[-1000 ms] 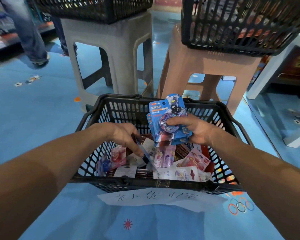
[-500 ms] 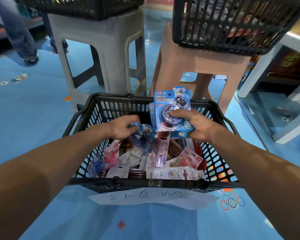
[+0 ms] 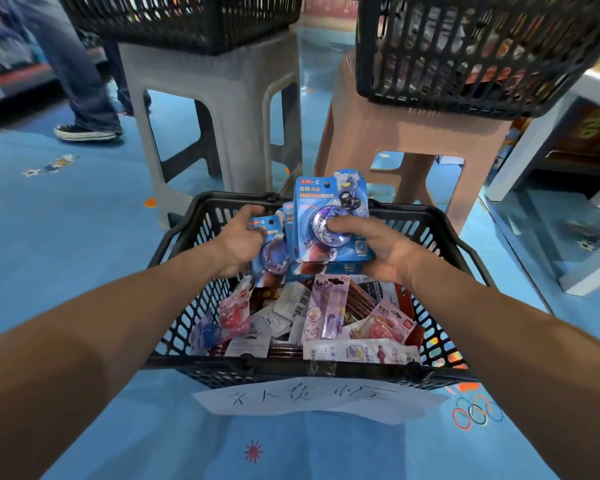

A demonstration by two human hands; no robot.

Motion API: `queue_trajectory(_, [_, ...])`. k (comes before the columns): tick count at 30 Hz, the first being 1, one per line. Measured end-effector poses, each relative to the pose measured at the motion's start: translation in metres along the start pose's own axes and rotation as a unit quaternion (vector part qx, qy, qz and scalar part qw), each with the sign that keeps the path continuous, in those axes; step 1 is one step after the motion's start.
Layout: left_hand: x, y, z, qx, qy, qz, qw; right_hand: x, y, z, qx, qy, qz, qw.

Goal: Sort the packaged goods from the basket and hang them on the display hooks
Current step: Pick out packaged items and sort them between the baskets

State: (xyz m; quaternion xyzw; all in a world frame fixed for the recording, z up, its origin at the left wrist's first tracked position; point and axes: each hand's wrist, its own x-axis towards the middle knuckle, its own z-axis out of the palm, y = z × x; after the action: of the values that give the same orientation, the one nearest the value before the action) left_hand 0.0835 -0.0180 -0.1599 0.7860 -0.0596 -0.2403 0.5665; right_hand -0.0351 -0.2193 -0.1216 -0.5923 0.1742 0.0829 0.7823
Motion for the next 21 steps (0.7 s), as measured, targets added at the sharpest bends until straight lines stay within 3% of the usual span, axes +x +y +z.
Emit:
queue_trajectory(7, [-0.006,0.015,0.021,-0.205,0.026,-0.062,0.976,0.005,-0.001,0.012,0.019,-0.028,-0.006,0.999])
queue_trajectory(10, [-0.007,0.012,0.027,-0.241,0.01,-0.077,0.967,0.005,-0.002,0.012,0.025,-0.031,-0.009,0.999])
queue_trajectory(16, [-0.024,0.03,0.037,-0.334,-0.134,-0.115,0.926,0.013,0.004,0.019,-0.011,-0.02,-0.002,1.0])
queue_trajectory(21, [-0.028,0.034,0.029,-0.322,-0.197,-0.087,0.922,0.016,0.0,0.017,-0.058,0.002,-0.015,0.998])
